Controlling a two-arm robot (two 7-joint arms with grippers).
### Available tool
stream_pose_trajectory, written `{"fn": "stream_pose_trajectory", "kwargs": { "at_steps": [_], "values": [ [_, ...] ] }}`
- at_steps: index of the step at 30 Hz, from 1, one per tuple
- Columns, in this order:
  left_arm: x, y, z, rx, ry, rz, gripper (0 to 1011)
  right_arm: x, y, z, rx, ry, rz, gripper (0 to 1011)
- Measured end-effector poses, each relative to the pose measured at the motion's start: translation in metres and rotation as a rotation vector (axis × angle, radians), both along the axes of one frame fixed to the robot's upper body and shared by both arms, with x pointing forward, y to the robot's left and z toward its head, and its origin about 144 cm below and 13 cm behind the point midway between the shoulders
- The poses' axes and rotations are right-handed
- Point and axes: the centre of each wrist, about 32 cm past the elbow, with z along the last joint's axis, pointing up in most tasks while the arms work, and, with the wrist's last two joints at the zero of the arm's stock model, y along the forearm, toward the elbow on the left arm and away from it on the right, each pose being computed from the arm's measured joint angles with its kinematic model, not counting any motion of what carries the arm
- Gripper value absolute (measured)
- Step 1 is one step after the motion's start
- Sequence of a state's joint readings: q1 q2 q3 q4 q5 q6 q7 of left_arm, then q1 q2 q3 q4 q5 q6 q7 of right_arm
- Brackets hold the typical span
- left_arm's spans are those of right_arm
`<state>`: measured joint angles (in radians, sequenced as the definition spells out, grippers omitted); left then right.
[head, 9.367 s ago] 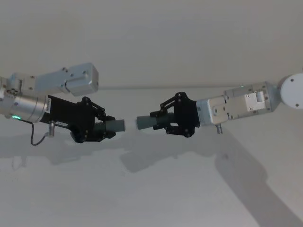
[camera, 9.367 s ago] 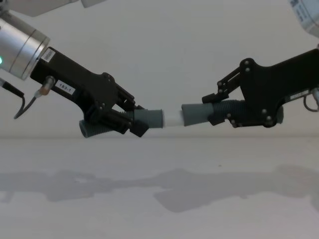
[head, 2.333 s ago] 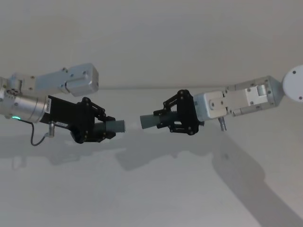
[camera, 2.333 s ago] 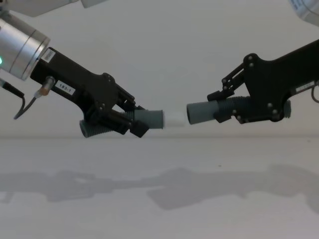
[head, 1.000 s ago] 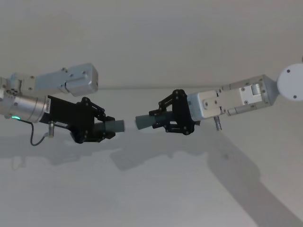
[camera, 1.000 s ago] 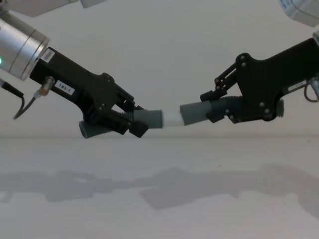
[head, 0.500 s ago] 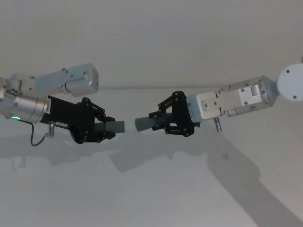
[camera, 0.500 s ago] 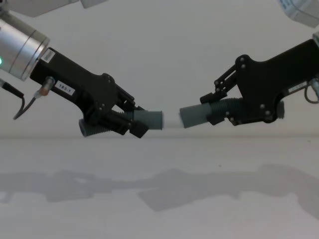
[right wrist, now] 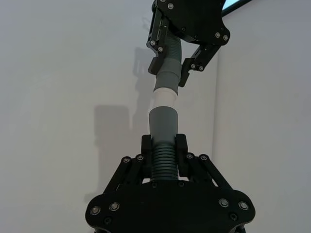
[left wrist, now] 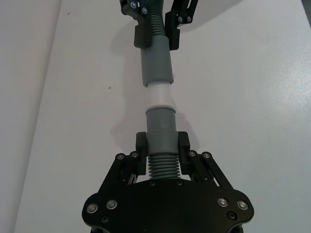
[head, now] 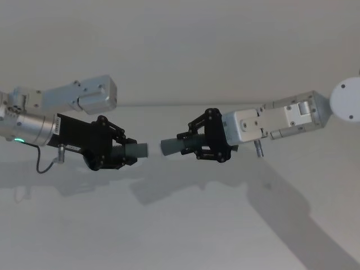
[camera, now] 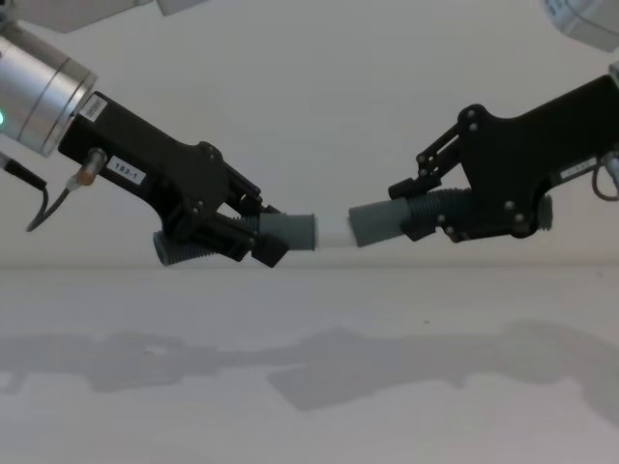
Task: Use both hands to pick up one end of the pipe from the table, align the ends, and insert them.
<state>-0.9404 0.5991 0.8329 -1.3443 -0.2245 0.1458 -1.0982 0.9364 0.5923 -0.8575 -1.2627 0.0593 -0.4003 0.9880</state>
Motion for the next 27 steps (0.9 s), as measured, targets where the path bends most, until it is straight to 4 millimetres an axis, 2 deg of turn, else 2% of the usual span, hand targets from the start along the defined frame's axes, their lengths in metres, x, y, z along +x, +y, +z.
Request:
{"fn": "stream_pose_trajectory", "kwargs": {
  "at_steps": [27],
  "values": [
    [0.0, 0.0, 0.0, 0.0, 0.0, 0.0, 336, -0.0015, -0.0006, 0.0007, 0.008, -0.007, -0.01, 262]
  ]
}}
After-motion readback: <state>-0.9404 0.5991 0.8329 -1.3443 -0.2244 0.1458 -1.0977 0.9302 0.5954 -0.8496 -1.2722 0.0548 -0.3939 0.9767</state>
